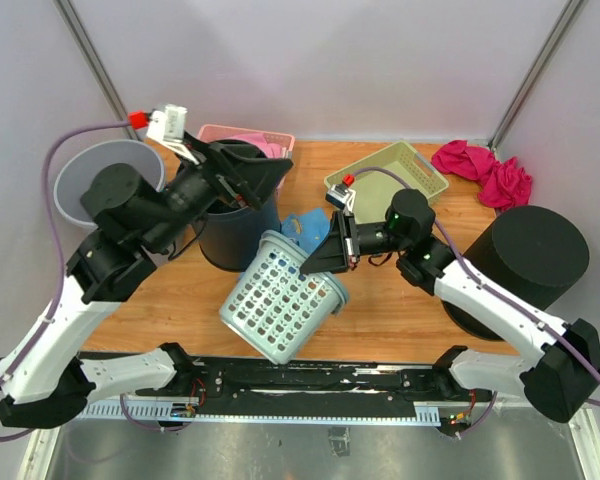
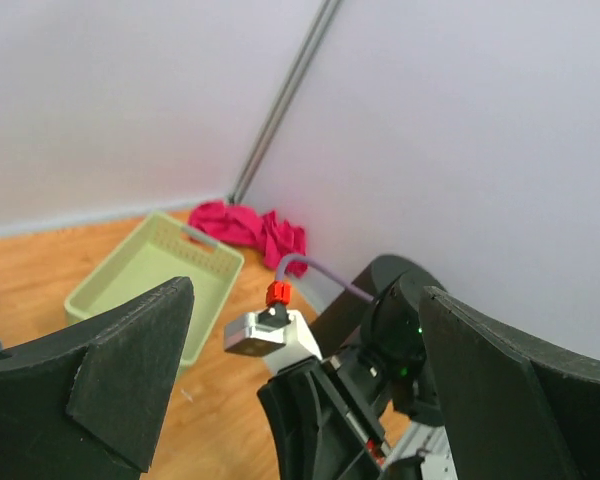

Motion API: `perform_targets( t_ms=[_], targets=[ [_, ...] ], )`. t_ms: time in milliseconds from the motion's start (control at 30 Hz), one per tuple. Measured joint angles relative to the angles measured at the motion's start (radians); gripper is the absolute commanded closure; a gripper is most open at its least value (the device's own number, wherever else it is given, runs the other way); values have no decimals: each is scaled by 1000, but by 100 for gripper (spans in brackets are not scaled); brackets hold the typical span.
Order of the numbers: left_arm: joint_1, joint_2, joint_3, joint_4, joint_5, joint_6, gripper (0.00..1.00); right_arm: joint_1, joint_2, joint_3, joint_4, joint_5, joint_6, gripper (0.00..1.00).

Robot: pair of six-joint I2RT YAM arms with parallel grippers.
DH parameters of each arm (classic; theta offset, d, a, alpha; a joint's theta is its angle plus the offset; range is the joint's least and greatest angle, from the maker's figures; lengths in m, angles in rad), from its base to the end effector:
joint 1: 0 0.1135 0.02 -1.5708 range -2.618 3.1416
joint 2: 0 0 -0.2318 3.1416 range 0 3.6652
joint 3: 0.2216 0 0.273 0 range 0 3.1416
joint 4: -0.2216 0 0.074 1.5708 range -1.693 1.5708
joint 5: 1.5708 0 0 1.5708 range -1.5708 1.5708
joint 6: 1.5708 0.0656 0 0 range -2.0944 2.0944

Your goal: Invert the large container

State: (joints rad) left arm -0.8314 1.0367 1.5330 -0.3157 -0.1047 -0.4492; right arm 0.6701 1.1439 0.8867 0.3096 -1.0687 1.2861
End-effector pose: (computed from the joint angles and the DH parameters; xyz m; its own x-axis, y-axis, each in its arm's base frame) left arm 0.1699 -0.1761 0.5176 -0.1800 -0.4435 -0.8780 0.6521 0.6145 -0.4441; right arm 0.2012 0.2328 0.3203 -0.9338 -0.1506 -0.3245 -0.3160 -0.0780 0.9455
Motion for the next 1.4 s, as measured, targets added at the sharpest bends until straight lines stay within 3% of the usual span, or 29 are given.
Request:
perform_targets(
  t_ms=[367, 600, 767, 933, 1200, 1400],
  targets=[
    [0, -14, 52, -11, -64, 43, 1, 101, 154, -37, 491, 117, 290, 100],
    [0, 13, 36, -36, -56, 44, 1, 120, 191, -280, 747, 230, 471, 99],
    [0, 13, 25, -39, -47, 38, 1, 56, 111, -436, 876, 281, 518, 99],
    [0, 13, 22, -39, -31, 36, 1, -78, -17, -540, 731, 241, 498, 100],
    [0, 13, -25, -37, -6, 29, 1, -256, -281, -459, 173, 137, 205, 99],
    [0, 15, -48, -28, 0, 25, 1, -264, -284, -406, 43, 120, 126, 99]
  ],
)
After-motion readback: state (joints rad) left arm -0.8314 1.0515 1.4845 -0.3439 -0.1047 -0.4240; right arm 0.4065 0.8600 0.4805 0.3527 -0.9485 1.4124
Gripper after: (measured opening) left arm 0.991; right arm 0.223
